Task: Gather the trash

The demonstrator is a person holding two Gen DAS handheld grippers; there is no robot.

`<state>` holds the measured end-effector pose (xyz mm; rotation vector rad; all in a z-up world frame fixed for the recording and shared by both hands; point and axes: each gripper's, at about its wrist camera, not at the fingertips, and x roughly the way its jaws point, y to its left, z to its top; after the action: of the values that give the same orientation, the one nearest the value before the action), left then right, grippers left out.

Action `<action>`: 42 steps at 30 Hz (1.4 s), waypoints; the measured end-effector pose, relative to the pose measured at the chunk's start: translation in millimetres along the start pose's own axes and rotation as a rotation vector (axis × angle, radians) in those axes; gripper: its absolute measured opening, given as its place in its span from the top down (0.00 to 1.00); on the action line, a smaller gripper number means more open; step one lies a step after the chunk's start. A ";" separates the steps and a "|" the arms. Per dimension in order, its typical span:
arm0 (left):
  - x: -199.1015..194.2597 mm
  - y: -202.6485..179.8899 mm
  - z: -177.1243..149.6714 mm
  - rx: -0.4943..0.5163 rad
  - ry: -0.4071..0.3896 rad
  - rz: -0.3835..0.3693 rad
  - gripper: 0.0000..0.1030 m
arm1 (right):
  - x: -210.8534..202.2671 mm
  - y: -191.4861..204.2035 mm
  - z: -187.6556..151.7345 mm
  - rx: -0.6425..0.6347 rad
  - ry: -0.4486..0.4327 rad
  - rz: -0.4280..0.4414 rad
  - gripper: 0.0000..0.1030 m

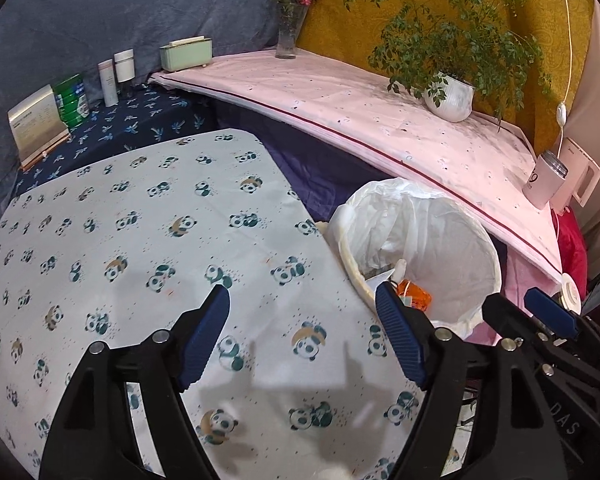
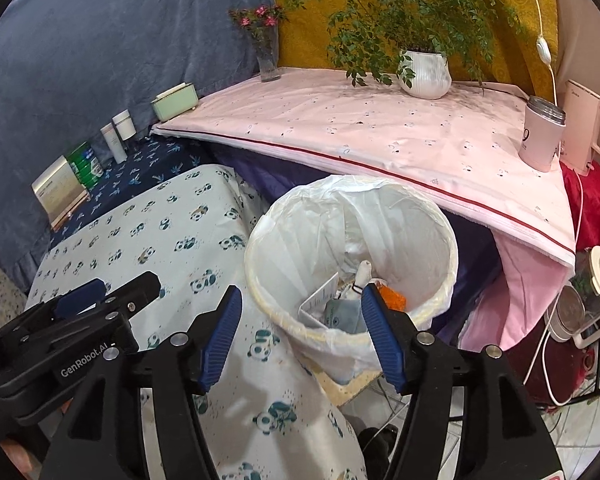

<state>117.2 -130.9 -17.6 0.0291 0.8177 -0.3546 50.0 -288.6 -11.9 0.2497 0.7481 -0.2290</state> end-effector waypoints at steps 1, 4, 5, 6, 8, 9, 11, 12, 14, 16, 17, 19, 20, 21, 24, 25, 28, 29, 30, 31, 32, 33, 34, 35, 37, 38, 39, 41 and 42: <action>-2.9 0.8 -2.6 0.001 -0.001 0.004 0.28 | -2.6 -0.1 -1.9 -0.002 0.003 -0.002 0.40; -11.4 5.3 -11.1 -0.002 -0.001 0.014 0.26 | -10.2 2.2 -9.1 -0.012 0.006 -0.012 0.39; -13.7 6.3 -13.8 -0.004 0.000 0.014 0.26 | -12.6 2.9 -11.2 -0.015 0.006 -0.016 0.39; -15.2 7.1 -16.2 -0.005 0.002 0.014 0.26 | -15.3 3.5 -14.1 -0.019 0.005 -0.020 0.38; -18.9 9.2 -22.0 -0.004 0.006 0.020 0.25 | -19.1 4.9 -18.7 -0.026 0.008 -0.019 0.38; -20.3 9.7 -24.5 -0.001 0.007 0.026 0.25 | -20.2 5.8 -20.3 -0.029 0.009 -0.020 0.38; -22.9 10.8 -29.8 0.006 0.008 0.031 0.25 | -22.6 7.2 -25.3 -0.037 0.015 -0.022 0.37; -23.8 11.3 -31.8 0.007 0.011 0.032 0.25 | -23.0 7.8 -27.1 -0.042 0.019 -0.025 0.36; -25.5 13.3 -35.4 0.005 0.015 0.030 0.25 | -24.1 8.7 -31.3 -0.047 0.026 -0.032 0.35; -27.3 14.2 -38.1 0.002 0.017 0.031 0.25 | -25.5 9.0 -34.7 -0.047 0.028 -0.027 0.33; -28.0 14.5 -39.2 0.002 0.018 0.031 0.25 | -25.9 8.6 -36.1 -0.045 0.030 -0.026 0.33; -29.1 14.3 -40.9 0.003 0.021 0.031 0.25 | -26.3 8.4 -38.5 -0.047 0.035 -0.025 0.33; -29.4 14.4 -41.9 0.003 0.022 0.032 0.25 | -26.5 8.2 -39.6 -0.049 0.037 -0.026 0.33; -29.6 14.4 -42.6 0.001 0.024 0.032 0.25 | -26.6 8.0 -40.5 -0.050 0.037 -0.027 0.33; -29.3 14.7 -46.4 -0.003 0.030 0.033 0.24 | -27.1 7.1 -43.2 -0.047 0.040 -0.025 0.33; -29.1 14.5 -47.3 -0.003 0.031 0.035 0.24 | -27.0 6.4 -44.1 -0.047 0.042 -0.024 0.33; -28.8 13.4 -50.5 -0.002 0.035 0.041 0.23 | -26.8 7.5 -47.0 -0.057 0.042 -0.036 0.33; -28.6 13.2 -51.4 -0.002 0.036 0.041 0.23 | -26.7 8.2 -48.0 -0.061 0.042 -0.040 0.32; -28.5 12.7 -52.4 -0.001 0.038 0.041 0.23 | -26.3 8.3 -48.7 -0.064 0.043 -0.041 0.32; -28.6 12.1 -53.3 0.001 0.038 0.042 0.23 | -26.1 7.9 -49.3 -0.063 0.044 -0.039 0.31; -28.8 11.5 -54.1 0.002 0.038 0.043 0.21 | -26.1 7.4 -49.9 -0.061 0.044 -0.037 0.30; -28.7 10.7 -54.4 0.003 0.039 0.046 0.20 | -26.4 7.8 -50.5 -0.060 0.044 -0.038 0.30; -28.9 10.4 -54.8 0.002 0.038 0.050 0.17 | -26.6 8.0 -51.3 -0.062 0.044 -0.040 0.30; -29.3 10.1 -55.3 0.001 0.035 0.051 0.17 | -26.7 8.0 -51.8 -0.065 0.043 -0.043 0.30; -29.1 9.2 -55.8 0.003 0.036 0.054 0.17 | -27.1 8.3 -53.0 -0.075 0.041 -0.052 0.27; -28.9 8.9 -56.4 0.003 0.037 0.054 0.17 | -27.4 8.1 -53.6 -0.077 0.039 -0.053 0.26; -28.7 8.5 -56.8 0.004 0.038 0.054 0.17 | -27.8 7.7 -54.3 -0.077 0.036 -0.056 0.26; -28.4 7.6 -56.6 0.005 0.038 0.056 0.17 | -27.8 6.2 -55.4 -0.070 0.035 -0.057 0.26; -28.2 7.1 -56.7 0.006 0.038 0.056 0.17 | -27.3 5.1 -55.5 -0.068 0.036 -0.056 0.25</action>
<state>61.6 -106.6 -37.1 0.0645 0.8519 -0.3042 -3.5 -263.8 -31.4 0.1688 0.7974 -0.2527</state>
